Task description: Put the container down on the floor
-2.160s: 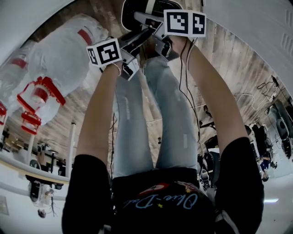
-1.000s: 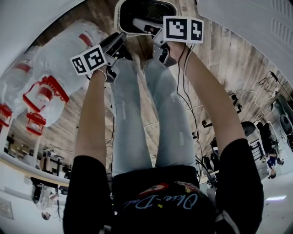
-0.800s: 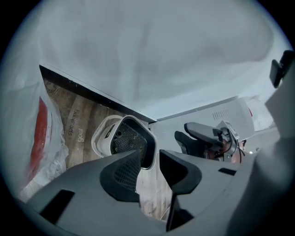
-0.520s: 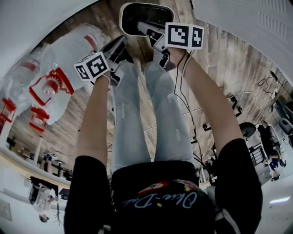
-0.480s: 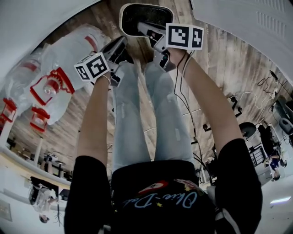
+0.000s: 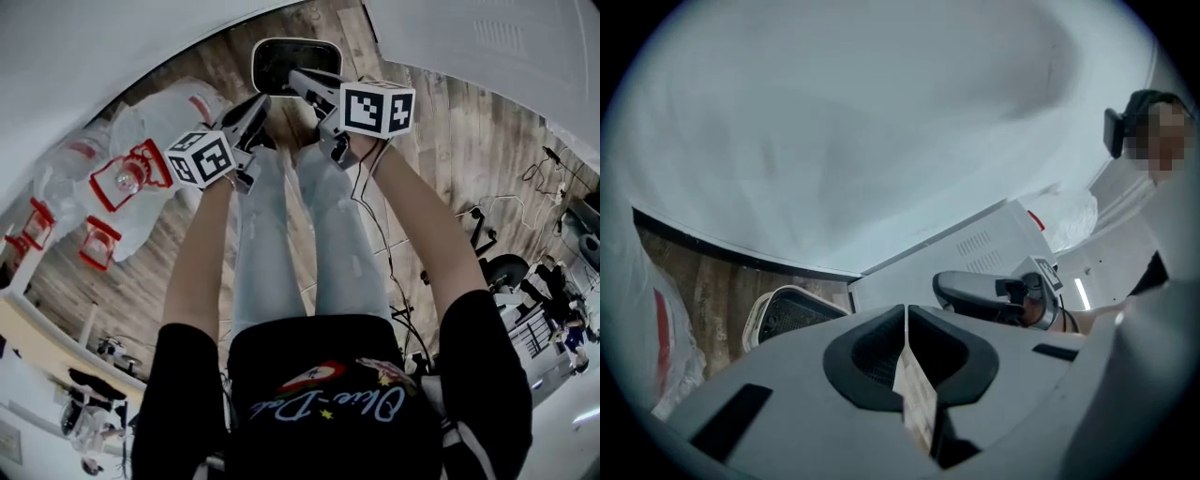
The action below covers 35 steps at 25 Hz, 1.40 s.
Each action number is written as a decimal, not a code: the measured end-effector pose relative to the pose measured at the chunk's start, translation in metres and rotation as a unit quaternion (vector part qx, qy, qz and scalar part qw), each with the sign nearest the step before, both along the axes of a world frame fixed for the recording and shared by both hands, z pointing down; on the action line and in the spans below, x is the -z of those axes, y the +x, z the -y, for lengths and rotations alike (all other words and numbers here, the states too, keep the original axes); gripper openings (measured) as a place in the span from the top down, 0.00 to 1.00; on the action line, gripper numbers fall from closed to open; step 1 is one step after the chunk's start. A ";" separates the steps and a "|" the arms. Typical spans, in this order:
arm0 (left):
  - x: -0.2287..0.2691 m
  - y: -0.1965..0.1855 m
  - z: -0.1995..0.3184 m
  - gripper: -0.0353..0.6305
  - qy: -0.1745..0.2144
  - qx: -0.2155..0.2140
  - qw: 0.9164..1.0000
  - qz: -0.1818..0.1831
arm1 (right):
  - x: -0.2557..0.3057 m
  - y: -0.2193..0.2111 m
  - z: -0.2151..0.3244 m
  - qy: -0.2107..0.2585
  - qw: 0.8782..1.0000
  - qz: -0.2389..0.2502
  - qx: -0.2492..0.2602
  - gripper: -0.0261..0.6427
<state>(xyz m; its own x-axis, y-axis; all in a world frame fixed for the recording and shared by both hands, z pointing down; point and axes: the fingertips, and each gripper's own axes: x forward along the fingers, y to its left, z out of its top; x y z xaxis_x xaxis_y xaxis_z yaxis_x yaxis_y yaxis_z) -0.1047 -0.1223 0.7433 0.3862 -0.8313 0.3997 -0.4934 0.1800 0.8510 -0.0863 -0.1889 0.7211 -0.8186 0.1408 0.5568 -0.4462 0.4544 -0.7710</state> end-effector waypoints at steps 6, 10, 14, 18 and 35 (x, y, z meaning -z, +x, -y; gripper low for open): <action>0.060 0.001 0.011 0.93 0.044 -0.020 0.998 0.041 | 0.056 0.001 0.010 0.022 0.998 0.038 -0.040 0.96; 0.098 0.001 0.010 0.93 0.061 -0.028 0.996 0.064 | 0.088 0.008 0.008 0.037 0.996 0.052 -0.059 0.96; 0.131 -0.001 0.009 0.93 0.072 -0.023 0.995 0.065 | 0.118 0.014 0.010 0.054 0.994 0.065 -0.075 0.96; 0.160 -0.003 0.006 0.93 0.082 -0.029 0.993 0.081 | 0.143 0.028 0.016 0.059 0.990 0.072 -0.108 0.96; 0.293 0.030 0.024 0.93 0.162 -0.110 0.967 0.164 | 0.276 0.052 0.018 0.140 0.970 0.143 -0.138 0.96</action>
<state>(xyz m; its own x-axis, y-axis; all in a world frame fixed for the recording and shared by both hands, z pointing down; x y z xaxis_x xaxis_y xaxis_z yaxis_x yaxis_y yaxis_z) -0.0751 -0.1467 0.4504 0.4644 -0.8457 0.2631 -0.7419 -0.2093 0.6370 -0.0344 -0.2066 0.4447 -0.9306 -0.2289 0.2856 -0.3659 0.5576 -0.7451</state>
